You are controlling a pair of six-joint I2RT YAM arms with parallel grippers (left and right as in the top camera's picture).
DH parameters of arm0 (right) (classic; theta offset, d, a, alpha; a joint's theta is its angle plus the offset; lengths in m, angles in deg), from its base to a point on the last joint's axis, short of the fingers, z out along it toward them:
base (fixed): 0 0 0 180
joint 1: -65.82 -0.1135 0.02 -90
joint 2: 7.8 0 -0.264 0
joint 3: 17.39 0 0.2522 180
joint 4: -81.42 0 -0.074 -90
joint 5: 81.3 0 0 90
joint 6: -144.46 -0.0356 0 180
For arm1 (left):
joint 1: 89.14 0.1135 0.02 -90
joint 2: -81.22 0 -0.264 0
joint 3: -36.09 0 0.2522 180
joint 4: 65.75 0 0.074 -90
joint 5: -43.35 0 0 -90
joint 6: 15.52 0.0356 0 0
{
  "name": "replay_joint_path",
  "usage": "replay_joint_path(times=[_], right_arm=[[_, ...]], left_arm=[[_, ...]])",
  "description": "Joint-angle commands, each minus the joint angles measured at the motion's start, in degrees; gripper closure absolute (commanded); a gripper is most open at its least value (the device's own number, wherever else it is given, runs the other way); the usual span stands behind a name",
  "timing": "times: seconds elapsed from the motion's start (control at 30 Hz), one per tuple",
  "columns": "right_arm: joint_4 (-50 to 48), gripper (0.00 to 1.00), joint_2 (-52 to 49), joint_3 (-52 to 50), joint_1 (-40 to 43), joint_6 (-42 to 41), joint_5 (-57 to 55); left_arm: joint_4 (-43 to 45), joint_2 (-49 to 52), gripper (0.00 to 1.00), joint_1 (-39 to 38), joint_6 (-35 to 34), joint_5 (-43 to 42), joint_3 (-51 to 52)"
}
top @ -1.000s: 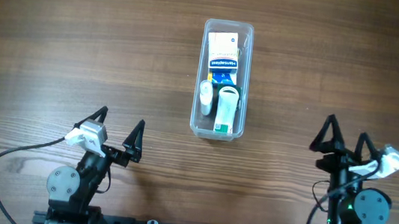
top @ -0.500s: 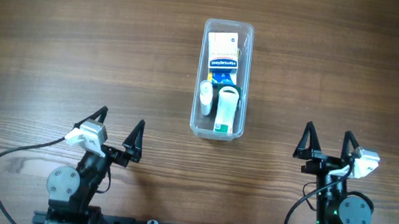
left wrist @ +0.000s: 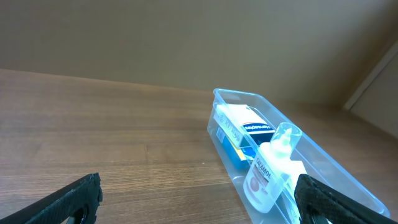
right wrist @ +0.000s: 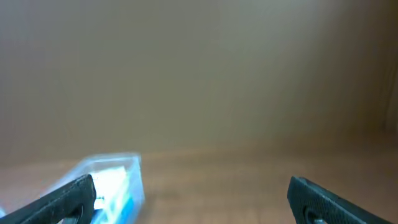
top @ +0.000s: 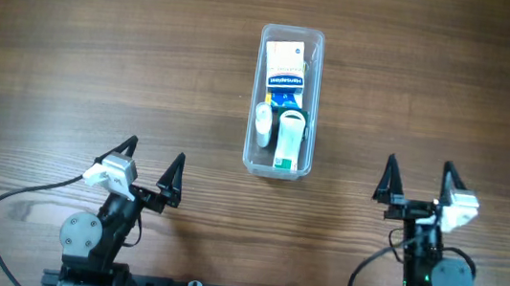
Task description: Pack container
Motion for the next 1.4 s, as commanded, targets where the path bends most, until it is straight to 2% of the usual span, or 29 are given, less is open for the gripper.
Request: replay_joint_path(times=[0.0,0.1,0.27,1.37], right_arm=[[-2.54,0.00,0.83,-0.09,-0.33,1.92,1.20],[-0.11,0.00,0.83,-0.09,-0.33,1.99,1.20],[10.19,0.00,0.81,-0.07,-0.33,2.12,1.38],[10.16,0.00,0.79,-0.07,-0.31,1.97,2.01]], left_arm=[[0.13,-0.57,0.00,0.46,0.90,0.33,0.48],[0.15,-0.57,0.00,0.46,0.90,0.33,0.48],[0.15,-0.57,0.00,0.46,0.90,0.33,0.48],[0.13,-0.57,0.00,0.46,0.90,0.33,0.48]])
